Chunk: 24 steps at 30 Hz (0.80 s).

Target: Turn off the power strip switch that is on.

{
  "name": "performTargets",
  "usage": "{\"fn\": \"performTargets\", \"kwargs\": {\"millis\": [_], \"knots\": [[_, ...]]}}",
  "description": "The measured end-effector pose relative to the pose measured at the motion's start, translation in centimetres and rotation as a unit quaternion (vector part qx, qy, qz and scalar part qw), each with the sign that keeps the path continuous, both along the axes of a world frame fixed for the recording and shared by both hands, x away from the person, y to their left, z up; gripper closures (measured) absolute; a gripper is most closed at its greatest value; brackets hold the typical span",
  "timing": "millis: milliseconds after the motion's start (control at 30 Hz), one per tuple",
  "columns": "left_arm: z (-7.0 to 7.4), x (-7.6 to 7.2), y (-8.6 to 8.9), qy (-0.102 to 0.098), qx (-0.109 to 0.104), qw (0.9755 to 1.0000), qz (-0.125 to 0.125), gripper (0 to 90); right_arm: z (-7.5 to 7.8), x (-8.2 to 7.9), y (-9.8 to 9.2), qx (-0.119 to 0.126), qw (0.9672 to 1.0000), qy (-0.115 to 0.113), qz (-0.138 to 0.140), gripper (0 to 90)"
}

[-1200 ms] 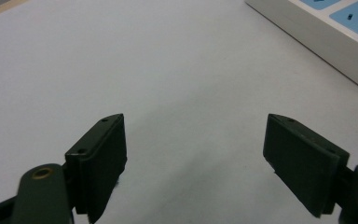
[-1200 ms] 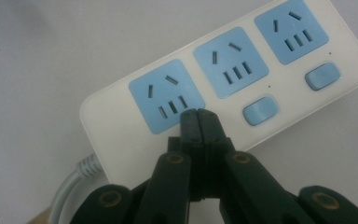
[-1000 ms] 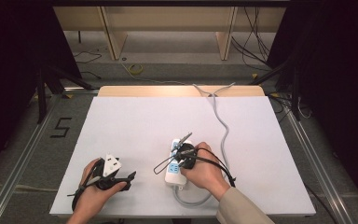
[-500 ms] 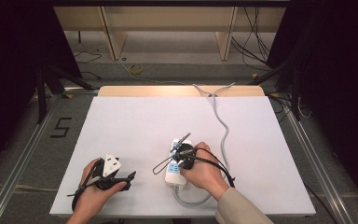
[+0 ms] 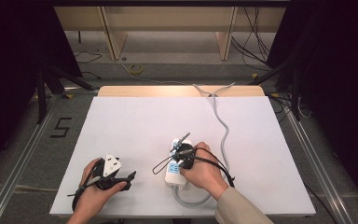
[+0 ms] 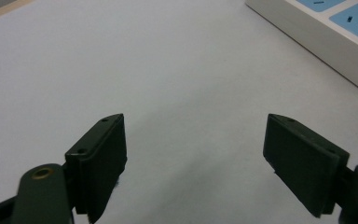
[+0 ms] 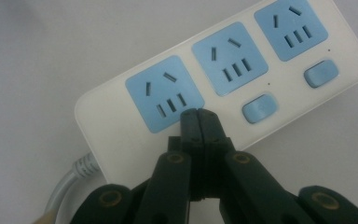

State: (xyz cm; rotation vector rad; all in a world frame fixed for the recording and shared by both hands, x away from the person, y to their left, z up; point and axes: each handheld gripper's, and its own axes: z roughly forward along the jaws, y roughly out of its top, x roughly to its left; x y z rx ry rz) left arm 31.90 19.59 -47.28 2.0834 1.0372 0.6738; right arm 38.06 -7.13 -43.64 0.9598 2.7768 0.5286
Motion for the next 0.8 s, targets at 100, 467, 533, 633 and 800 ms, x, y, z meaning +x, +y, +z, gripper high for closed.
{"fn": "performTargets", "kwargs": {"millis": [100, 467, 533, 633, 800], "knots": [[-0.01, 0.01, 0.0, 0.0, 0.0, 1.0, 0.0, 21.3, 0.0, 0.04, -0.03, 0.001, 1.0, 0.001, 0.0, 90.0], [-0.02, 0.04, -0.01, 0.001, 0.0, 1.0, -0.001, 21.3, 0.01, -0.07, -0.04, -0.004, 1.0, -0.005, 0.006, 90.0], [-0.03, 0.04, -0.02, 0.001, 0.0, 1.0, -0.001, 21.3, 0.0, -0.05, -0.09, -0.001, 1.0, -0.003, 0.006, 90.0], [-0.03, 0.05, 0.0, 0.001, 0.0, 1.0, -0.001, 21.3, 0.0, -0.03, -0.15, 0.001, 1.0, -0.003, 0.004, 90.0], [-0.02, 0.06, 0.02, 0.002, 0.001, 1.0, -0.001, 21.3, 0.0, -0.03, -0.14, 0.001, 1.0, -0.004, 0.005, 90.0]]}}
